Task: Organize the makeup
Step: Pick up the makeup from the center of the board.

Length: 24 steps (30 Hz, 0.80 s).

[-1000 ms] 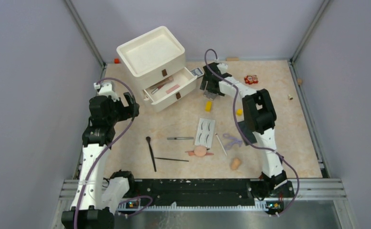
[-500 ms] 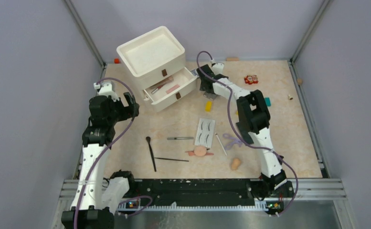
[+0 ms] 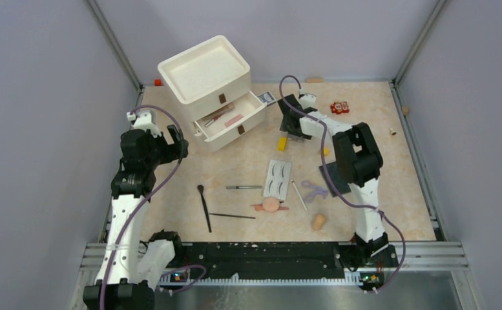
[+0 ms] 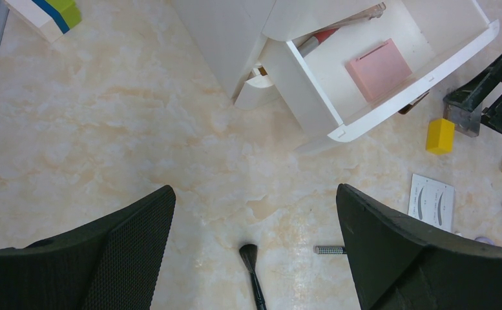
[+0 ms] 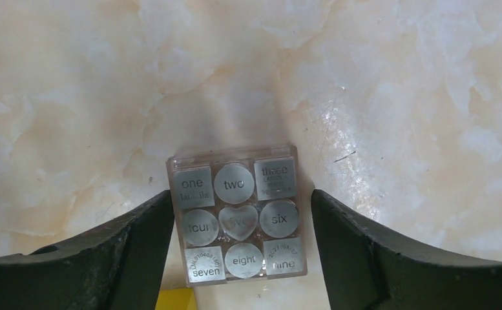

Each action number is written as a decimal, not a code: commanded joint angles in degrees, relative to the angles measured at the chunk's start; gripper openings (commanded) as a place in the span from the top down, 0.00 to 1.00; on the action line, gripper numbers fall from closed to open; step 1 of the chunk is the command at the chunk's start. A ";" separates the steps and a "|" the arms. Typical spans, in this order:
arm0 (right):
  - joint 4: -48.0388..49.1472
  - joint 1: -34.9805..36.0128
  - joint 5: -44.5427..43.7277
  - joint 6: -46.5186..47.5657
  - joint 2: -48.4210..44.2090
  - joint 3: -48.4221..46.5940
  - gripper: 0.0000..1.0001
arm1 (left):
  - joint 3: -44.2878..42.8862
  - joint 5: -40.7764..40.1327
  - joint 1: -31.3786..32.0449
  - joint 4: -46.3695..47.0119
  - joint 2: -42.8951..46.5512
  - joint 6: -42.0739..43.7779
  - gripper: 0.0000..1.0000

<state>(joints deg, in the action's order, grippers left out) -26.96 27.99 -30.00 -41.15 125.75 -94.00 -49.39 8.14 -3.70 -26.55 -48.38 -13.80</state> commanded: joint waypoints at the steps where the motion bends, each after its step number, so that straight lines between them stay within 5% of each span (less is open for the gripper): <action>1: -4.31 -2.02 4.86 1.27 0.01 4.33 0.28 | 0.14 0.73 0.10 2.88 0.56 -0.08 0.01; 5: -2.04 -3.23 6.48 2.40 -1.81 7.08 0.38 | 0.16 0.55 0.10 2.90 0.50 -0.08 0.01; 8: 0.10 -3.49 5.91 4.50 -4.60 9.32 0.64 | 0.14 0.71 0.12 2.99 0.35 -0.08 0.01; 10: 0.74 -3.46 3.82 5.40 -7.52 10.72 0.72 | 0.15 0.73 0.10 2.97 0.36 -0.10 0.01; 16: 3.02 -3.36 -1.80 7.58 -20.28 12.21 0.77 | 0.20 0.98 0.10 3.08 0.31 -0.17 0.01; 24: 28.22 2.38 13.78 16.24 -33.06 18.77 0.80 | 0.12 0.65 0.10 2.99 0.57 -0.16 0.01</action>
<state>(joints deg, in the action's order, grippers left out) -15.97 26.28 -24.97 -30.96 98.26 -76.75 -49.39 8.14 -3.70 -26.55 -48.38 -13.80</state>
